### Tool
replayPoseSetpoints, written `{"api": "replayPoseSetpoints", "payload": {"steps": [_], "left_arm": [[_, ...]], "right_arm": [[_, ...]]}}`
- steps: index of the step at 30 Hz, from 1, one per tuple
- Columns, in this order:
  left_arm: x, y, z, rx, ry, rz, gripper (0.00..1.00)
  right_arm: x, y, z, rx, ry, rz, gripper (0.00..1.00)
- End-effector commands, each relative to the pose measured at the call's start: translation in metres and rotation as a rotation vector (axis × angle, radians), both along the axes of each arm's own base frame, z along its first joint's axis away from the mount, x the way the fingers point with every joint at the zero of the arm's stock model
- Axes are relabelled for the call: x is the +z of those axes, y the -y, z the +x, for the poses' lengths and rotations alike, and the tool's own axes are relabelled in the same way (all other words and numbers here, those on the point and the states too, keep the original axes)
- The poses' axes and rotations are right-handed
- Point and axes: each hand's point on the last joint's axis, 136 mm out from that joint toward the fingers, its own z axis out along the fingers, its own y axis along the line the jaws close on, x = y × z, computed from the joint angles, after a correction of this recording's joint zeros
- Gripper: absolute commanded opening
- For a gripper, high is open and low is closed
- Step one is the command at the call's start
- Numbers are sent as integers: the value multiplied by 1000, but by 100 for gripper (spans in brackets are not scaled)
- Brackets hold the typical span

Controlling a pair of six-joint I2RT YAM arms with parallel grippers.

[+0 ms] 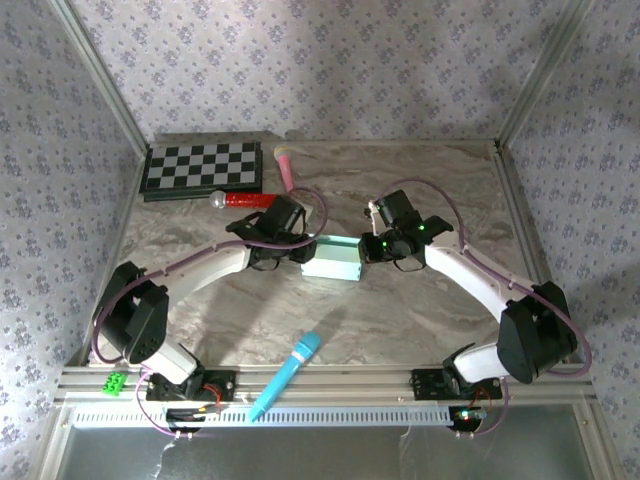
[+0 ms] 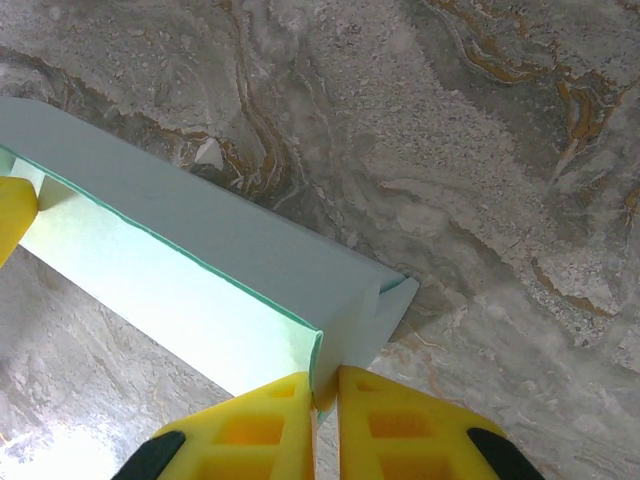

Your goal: Fold the paper box

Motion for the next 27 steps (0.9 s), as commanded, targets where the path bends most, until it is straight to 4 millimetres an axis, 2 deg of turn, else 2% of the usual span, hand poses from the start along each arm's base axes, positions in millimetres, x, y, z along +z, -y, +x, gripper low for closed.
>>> {"api": "replayPoseSetpoints", "payload": {"steps": [1,16,27], "left_arm": [[-29,1,-23,-55,-99,79,32],[-30,5,-25,-62,-89,101,32],[-31,6,-25,-66,-86,109,32]], "right_arm": [[13,-19,-3,55,-15,85,14],[22,-26,-1,53,-39,177,14],[17,-29,0,46,-79,205,14]]}}
